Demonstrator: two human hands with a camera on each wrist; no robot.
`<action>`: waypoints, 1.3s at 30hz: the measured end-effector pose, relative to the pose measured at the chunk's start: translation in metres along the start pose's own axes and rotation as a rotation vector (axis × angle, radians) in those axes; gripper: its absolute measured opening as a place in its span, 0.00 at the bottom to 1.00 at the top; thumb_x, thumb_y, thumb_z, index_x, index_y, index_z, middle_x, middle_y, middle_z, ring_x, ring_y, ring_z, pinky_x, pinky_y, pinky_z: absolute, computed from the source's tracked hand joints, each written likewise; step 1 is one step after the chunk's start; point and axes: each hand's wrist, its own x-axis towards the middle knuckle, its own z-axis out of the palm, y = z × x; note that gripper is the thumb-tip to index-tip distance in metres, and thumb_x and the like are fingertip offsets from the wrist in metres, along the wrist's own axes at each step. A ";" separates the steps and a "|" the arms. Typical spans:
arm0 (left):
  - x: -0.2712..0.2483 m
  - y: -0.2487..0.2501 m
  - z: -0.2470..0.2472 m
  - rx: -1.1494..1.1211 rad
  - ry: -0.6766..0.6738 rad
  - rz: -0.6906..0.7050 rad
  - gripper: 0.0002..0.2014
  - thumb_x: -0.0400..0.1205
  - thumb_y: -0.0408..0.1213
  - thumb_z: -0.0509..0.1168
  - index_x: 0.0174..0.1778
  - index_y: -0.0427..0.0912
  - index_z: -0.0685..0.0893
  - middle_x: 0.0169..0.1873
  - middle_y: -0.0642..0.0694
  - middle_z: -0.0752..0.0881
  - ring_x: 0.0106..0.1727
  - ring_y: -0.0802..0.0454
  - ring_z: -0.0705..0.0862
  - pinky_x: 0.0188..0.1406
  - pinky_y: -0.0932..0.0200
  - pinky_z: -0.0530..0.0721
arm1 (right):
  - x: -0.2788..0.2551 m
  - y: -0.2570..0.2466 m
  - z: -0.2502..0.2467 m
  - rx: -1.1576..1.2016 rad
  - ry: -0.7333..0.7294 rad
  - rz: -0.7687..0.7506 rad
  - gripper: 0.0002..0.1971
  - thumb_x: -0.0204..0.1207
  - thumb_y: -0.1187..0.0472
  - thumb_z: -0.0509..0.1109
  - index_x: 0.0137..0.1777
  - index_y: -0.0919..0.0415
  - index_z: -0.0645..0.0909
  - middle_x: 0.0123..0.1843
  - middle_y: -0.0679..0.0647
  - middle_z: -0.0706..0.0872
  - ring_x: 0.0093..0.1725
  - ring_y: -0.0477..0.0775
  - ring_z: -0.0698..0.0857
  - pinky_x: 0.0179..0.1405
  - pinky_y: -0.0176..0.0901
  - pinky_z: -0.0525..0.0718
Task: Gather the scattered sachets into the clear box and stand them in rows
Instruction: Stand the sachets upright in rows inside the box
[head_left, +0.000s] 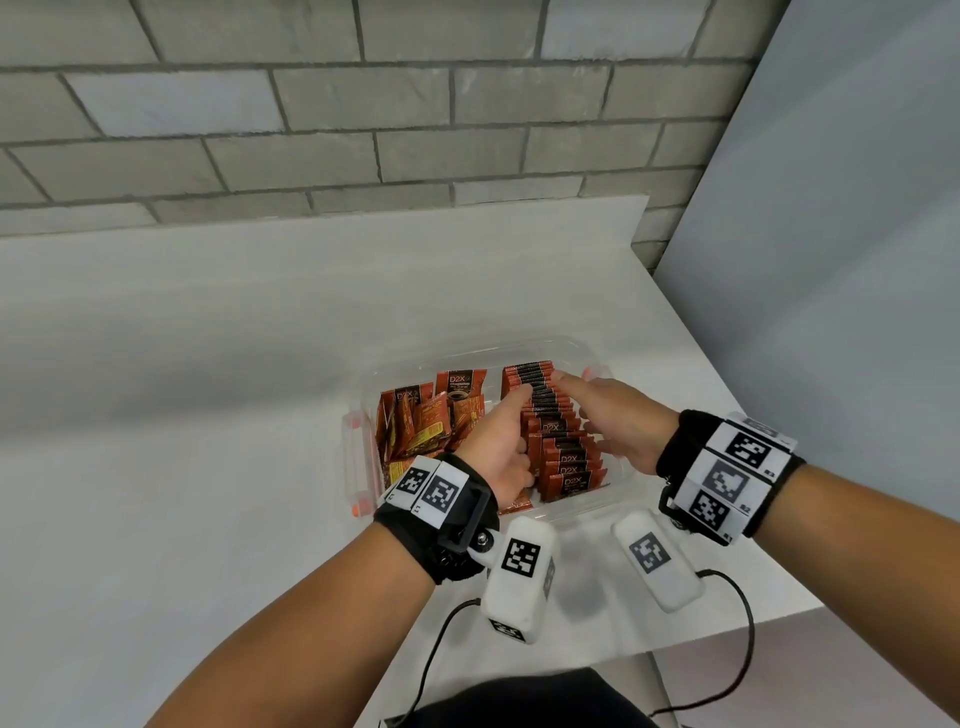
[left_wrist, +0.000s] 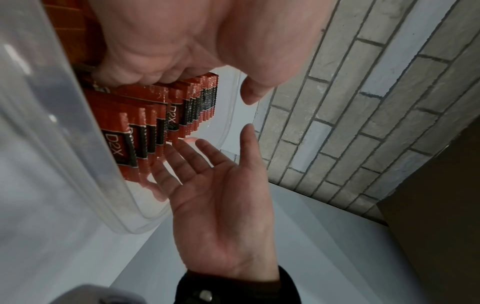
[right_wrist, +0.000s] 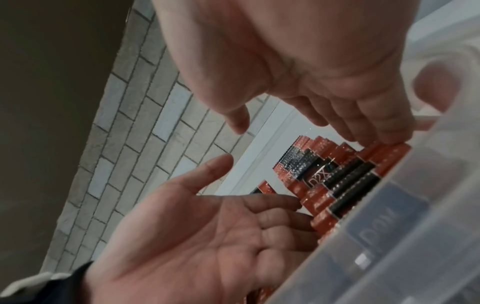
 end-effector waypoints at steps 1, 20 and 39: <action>0.001 -0.001 0.000 0.013 -0.005 -0.001 0.31 0.85 0.56 0.59 0.78 0.38 0.68 0.72 0.31 0.76 0.73 0.35 0.75 0.75 0.36 0.69 | 0.003 0.001 0.000 -0.007 -0.001 -0.002 0.26 0.81 0.39 0.59 0.64 0.61 0.77 0.50 0.51 0.86 0.49 0.47 0.84 0.52 0.42 0.80; 0.003 0.001 -0.001 0.002 0.016 0.027 0.19 0.86 0.52 0.58 0.64 0.41 0.78 0.59 0.37 0.85 0.60 0.42 0.84 0.49 0.48 0.85 | 0.011 0.009 0.003 0.021 -0.025 -0.028 0.17 0.85 0.44 0.56 0.44 0.53 0.78 0.43 0.45 0.83 0.42 0.40 0.79 0.48 0.38 0.72; -0.003 0.011 0.005 -0.008 0.026 0.004 0.27 0.85 0.56 0.58 0.72 0.39 0.75 0.66 0.34 0.81 0.67 0.38 0.80 0.67 0.42 0.77 | 0.012 0.002 0.007 0.083 -0.066 0.051 0.21 0.82 0.38 0.56 0.56 0.52 0.81 0.56 0.53 0.88 0.57 0.53 0.84 0.65 0.58 0.78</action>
